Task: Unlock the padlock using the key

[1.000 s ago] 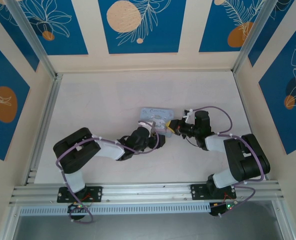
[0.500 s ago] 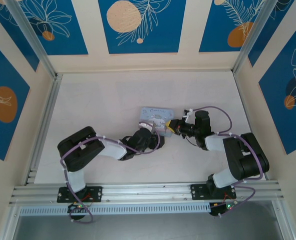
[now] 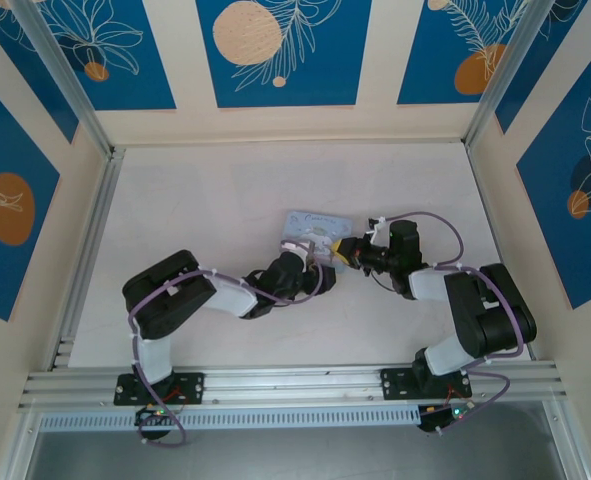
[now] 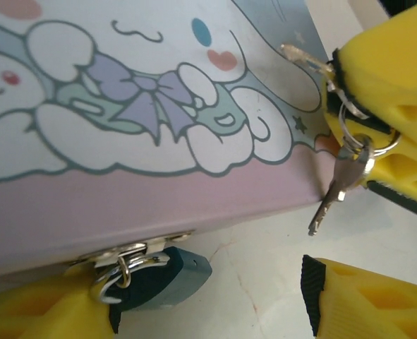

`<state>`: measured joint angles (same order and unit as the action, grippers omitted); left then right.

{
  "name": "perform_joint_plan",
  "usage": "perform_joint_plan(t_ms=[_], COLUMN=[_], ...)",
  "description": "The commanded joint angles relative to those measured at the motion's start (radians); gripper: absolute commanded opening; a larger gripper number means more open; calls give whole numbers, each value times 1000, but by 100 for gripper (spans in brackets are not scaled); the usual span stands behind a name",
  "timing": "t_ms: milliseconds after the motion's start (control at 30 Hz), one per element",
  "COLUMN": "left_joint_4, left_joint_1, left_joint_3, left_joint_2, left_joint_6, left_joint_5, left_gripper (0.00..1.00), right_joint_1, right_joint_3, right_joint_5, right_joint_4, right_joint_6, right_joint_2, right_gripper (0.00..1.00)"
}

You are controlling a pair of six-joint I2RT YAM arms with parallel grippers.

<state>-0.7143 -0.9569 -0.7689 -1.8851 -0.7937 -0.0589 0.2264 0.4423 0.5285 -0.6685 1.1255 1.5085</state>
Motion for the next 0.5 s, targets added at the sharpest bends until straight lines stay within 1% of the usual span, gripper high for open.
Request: perform_joint_plan(t_ms=[0,233,467], left_joint_4=[-164,-366,-434], left_joint_1=[7,7,0], left_joint_3=[7,71,128], left_joint_2=[-20,-87,-45], left_joint_6=[-79,-216,-251], left_joint_5=[30,0,-25], left_gripper=[67,65,64], right_joint_1=[-2,-2,-1], right_joint_3=[8,5,13], right_joint_5=[-2,-2,-1], right_joint_4=[32,31,33], right_joint_6=[-1,0,3], right_joint_2=[24,21,23], right_gripper=[0,0,0])
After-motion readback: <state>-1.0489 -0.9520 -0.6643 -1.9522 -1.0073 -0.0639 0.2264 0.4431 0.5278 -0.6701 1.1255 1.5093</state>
